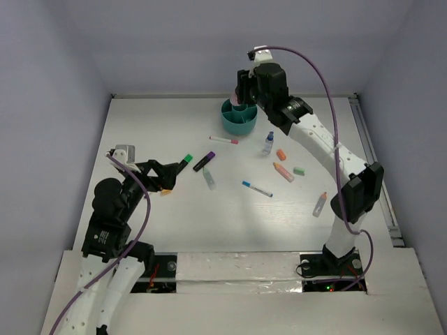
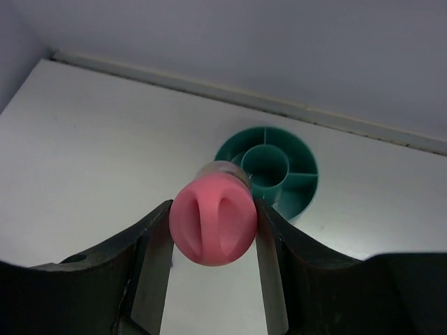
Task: Sort the stationery into containers
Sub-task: Place the stationery in the storage box.
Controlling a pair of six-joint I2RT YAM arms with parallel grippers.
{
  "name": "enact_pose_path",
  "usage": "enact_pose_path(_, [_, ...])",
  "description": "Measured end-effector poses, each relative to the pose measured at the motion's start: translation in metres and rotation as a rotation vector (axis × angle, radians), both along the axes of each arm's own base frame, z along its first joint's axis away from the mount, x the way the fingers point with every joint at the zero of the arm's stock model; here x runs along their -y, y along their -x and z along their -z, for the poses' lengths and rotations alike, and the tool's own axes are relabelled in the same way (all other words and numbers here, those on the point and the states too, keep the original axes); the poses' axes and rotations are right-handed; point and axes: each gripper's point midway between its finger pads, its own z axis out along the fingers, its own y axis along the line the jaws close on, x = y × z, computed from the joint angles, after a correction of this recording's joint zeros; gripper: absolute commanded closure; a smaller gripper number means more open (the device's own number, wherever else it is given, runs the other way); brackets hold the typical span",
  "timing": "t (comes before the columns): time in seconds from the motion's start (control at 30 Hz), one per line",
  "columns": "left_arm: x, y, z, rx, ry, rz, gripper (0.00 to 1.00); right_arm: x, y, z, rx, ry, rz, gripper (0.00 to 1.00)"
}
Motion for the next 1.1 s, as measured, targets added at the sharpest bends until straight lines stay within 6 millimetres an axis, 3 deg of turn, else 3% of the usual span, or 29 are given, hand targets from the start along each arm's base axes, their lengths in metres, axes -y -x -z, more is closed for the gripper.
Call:
enact_pose_path(0.13, [0.002,0.0,0.001,-0.002,-0.003,0.016,0.01,0.013,-0.037,-0.005,0.026,0.004,0.053,0.81])
enact_pose_path(0.37, [0.006,0.001,0.001,-0.002,-0.005,0.037,0.01,0.022,-0.08,0.04,-0.038,0.056,0.094,0.81])
enact_pose_path(0.5, [0.008,0.002,0.0,0.0,-0.005,0.051,0.01,0.025,-0.085,0.057,-0.073,0.081,0.099,0.8])
enact_pose_path(0.87, [0.01,0.002,-0.001,0.005,-0.004,0.06,0.01,0.025,-0.089,0.051,-0.057,0.081,0.097,0.79])
enact_pose_path(1.1, [0.01,0.002,-0.001,0.005,-0.004,0.061,0.01,0.02,-0.097,0.074,-0.089,0.098,0.09,0.78])
